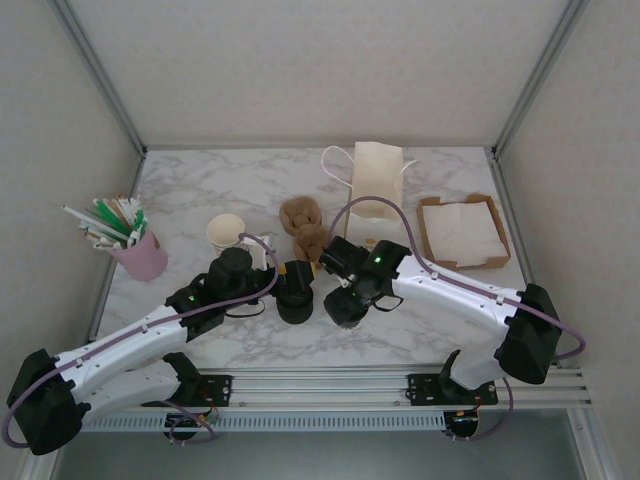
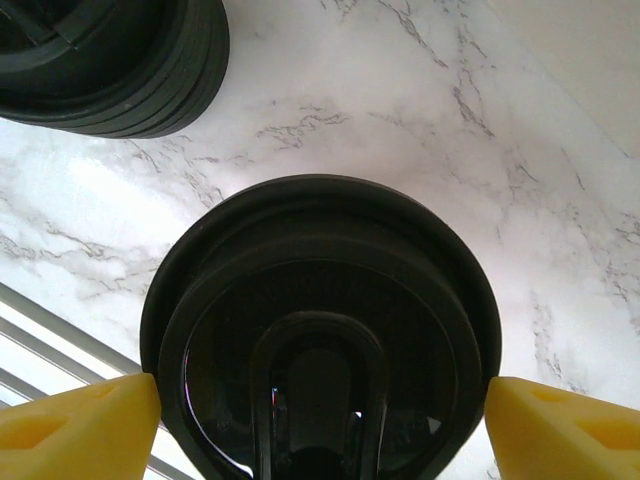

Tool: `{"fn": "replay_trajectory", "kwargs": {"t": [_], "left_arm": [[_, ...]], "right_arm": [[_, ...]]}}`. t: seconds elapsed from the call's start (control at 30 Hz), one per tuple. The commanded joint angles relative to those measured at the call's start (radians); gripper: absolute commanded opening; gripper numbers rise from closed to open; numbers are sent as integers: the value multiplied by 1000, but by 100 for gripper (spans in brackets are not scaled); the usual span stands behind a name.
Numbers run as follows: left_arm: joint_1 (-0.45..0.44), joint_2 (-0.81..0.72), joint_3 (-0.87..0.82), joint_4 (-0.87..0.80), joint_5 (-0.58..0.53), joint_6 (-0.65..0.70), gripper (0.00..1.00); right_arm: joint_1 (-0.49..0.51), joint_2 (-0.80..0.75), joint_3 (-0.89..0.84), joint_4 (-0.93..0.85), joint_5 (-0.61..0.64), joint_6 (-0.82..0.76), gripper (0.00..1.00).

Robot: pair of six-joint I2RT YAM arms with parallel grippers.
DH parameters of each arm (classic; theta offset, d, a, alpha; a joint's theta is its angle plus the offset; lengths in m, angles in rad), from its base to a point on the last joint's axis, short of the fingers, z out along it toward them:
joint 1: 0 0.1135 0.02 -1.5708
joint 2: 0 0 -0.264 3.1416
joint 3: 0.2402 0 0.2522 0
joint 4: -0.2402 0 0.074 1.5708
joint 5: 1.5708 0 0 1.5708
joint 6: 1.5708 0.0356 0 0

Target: Pack the takeout coffee

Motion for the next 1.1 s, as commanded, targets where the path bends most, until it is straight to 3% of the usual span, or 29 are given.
{"fn": "replay_trajectory", "kwargs": {"t": [0.0, 0.17, 0.3, 0.57, 0.7, 0.73, 0.83, 1.07], "left_arm": [[-4, 7, 20, -2, 21, -6, 99], [-5, 22, 41, -21, 53, -9, 87], [-10, 49, 68, -42, 84, -11, 69], [-116, 177, 156, -53, 67, 0, 35], [-155, 259, 188, -36, 67, 7, 19], [-158, 276, 192, -34, 68, 5, 16], [-159, 317, 192, -35, 64, -1, 9], [-156, 360, 176, -12, 73, -19, 8]], "right_arm": [[12, -38, 39, -38, -3, 22, 87], [3, -98, 34, -57, 21, 70, 87], [-46, -194, -14, -40, 3, 134, 76], [-214, -439, -185, 69, -193, 222, 39], [-285, -514, -293, 151, -335, 269, 4], [-302, -526, -314, 165, -350, 279, 0], [-331, -547, -381, 218, -404, 309, 0], [-368, -537, -473, 329, -484, 344, 0]]}}
